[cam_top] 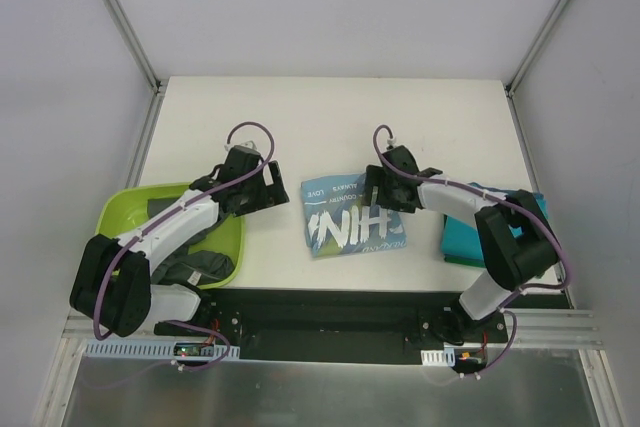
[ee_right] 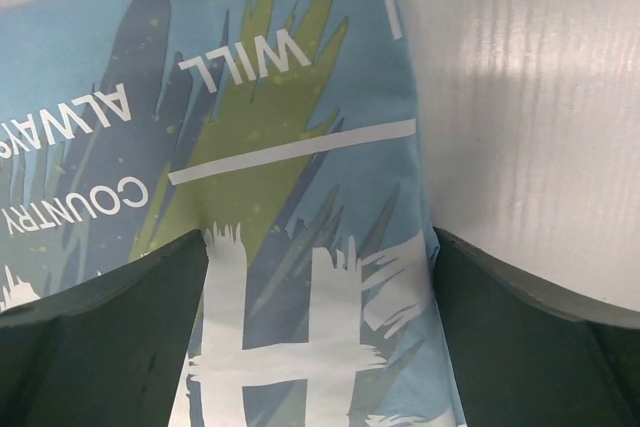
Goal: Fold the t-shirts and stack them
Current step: Put the neatly folded tshirt into the corner of the board with the right arm
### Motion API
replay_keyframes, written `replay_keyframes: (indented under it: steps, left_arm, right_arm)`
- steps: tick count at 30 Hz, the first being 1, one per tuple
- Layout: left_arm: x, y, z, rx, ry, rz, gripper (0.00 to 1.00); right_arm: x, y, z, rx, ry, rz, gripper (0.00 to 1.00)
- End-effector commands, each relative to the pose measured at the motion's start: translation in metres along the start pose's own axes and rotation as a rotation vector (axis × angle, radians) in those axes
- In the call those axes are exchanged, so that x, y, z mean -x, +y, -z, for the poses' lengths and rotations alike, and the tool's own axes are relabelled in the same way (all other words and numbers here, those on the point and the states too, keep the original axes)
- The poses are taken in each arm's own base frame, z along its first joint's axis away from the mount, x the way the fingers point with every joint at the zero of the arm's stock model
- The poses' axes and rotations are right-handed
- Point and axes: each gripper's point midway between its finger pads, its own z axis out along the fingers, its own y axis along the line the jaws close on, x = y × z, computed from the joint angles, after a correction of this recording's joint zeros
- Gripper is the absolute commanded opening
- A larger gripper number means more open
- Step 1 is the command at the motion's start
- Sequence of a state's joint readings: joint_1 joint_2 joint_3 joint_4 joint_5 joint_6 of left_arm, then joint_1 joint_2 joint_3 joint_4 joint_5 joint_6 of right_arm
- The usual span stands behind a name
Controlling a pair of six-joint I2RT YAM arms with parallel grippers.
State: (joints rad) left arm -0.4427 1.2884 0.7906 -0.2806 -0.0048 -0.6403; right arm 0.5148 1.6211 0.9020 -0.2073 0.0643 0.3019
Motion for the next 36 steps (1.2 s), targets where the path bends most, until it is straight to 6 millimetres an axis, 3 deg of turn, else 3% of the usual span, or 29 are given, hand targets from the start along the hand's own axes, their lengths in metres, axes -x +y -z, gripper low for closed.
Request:
replay_keyframes:
  steps: [1,7,13,20,23,30,36]
  left_arm:
    - [-0.001,0.007,0.000,0.008,-0.001,0.015,0.99]
    - [-0.003,0.003,0.004,-0.024,0.000,0.021,0.99]
    - [-0.003,0.004,0.006,-0.027,-0.012,0.025,0.99]
    - [-0.001,0.007,0.011,-0.030,-0.034,0.033,0.99]
    - [0.000,0.008,0.012,-0.028,-0.041,0.035,0.99]
    - [0.001,0.011,0.014,-0.025,-0.052,0.048,0.99]
    - [0.001,0.013,0.011,-0.014,-0.043,0.054,0.99]
  right_arm:
    - [-0.032,-0.007,-0.009,-0.105,0.088,-0.003,0.90]
    - [-0.049,-0.018,-0.008,-0.227,0.112,0.040,0.68]
    - [-0.060,-0.013,-0.014,-0.209,0.131,0.110,0.35]
    - [-0.048,-0.001,0.000,-0.108,0.066,0.205,0.00]
    - [-0.028,-0.010,0.025,-0.150,-0.028,0.252,0.00]
    - [0.001,-0.061,0.102,-0.424,-0.132,0.428,0.00]
    - [0.015,-0.085,0.151,-0.518,-0.241,0.402,0.00]
